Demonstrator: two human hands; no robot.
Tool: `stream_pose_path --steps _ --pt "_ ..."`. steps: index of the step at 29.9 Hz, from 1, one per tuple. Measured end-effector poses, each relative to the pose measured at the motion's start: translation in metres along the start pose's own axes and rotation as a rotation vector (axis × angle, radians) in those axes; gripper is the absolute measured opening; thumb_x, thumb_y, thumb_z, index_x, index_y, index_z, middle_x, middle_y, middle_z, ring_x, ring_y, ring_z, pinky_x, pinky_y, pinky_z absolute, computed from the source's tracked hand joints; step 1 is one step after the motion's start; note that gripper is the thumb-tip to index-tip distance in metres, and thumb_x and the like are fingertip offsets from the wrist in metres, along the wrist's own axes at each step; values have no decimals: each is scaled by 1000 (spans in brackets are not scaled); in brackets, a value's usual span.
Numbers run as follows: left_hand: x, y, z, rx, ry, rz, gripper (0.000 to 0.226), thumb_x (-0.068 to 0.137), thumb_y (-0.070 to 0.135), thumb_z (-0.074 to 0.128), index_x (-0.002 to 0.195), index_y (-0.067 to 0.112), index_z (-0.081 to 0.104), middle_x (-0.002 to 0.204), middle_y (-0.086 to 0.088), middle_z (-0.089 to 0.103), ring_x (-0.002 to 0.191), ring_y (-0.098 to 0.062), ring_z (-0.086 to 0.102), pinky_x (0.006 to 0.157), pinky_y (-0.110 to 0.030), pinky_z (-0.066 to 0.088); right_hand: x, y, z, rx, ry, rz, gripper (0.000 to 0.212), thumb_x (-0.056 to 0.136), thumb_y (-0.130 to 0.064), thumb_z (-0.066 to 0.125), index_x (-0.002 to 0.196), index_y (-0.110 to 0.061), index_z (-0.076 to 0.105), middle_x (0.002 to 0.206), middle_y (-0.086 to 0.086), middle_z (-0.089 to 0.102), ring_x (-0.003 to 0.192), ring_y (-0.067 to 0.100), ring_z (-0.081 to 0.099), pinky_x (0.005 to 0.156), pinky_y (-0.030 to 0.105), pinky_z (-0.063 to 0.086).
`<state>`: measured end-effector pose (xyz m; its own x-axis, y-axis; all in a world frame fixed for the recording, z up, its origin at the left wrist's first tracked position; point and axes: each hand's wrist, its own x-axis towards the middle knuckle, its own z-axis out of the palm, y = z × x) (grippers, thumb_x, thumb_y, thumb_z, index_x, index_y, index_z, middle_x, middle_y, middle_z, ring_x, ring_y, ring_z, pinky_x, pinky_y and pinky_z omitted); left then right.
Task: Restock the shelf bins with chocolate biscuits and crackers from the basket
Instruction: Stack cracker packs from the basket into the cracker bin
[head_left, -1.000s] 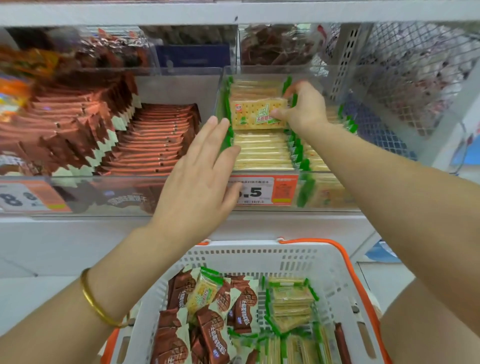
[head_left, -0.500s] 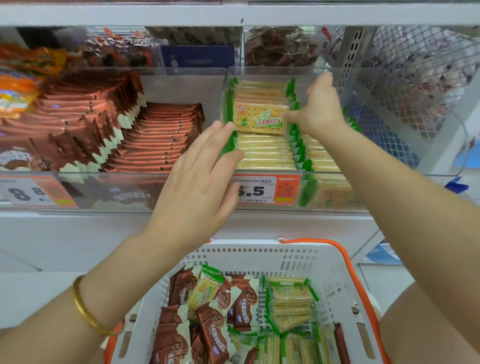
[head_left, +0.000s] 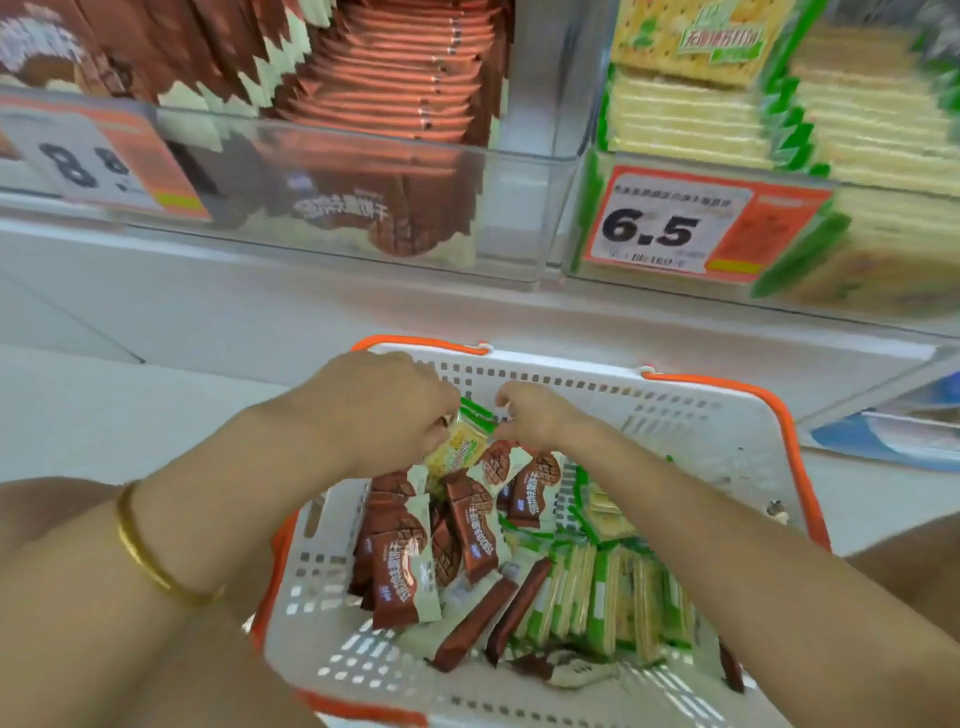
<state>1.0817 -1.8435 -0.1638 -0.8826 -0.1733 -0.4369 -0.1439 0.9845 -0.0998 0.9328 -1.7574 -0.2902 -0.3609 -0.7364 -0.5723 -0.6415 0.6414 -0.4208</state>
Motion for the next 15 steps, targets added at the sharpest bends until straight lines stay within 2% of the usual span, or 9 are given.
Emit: stream_pose_path --steps 4,6,9,12,15 --pt "6 1 11 23 -31 -17 34 99 37 34 125 23 50 116 0 56 108 -21 50 84 -36 47 56 7 63 52 58 52 33 87 -19 65 115 -8 51 112 10 58 107 28 57 85 35 49" --pt "5 3 13 1 -56 -8 31 99 35 35 122 21 49 114 0 54 108 -21 49 82 -35 44 66 3 82 57 116 96 39 85 -19 64 119 -9 48 118 11 53 114 30 51 90 41 50" --pt "5 4 14 -32 -69 12 29 100 33 36 123 21 48 115 -2 53 108 -22 48 84 -35 43 67 2 96 -63 179 139 47 85 -30 65 124 -13 44 126 10 47 120 30 43 93 42 46" --pt "6 3 13 -36 -95 -13 30 100 34 37 125 22 46 118 -2 52 110 -22 47 80 -33 38 62 8 94 -87 162 78 44 85 -35 67 119 -15 49 118 9 54 113 29 50 91 41 48" --pt "7 2 11 -48 -116 -36 33 99 34 37 128 22 47 120 -2 53 112 -23 48 85 -36 45 45 16 78 -62 202 -29 28 87 -31 65 107 -15 54 106 6 56 101 25 55 78 34 48"
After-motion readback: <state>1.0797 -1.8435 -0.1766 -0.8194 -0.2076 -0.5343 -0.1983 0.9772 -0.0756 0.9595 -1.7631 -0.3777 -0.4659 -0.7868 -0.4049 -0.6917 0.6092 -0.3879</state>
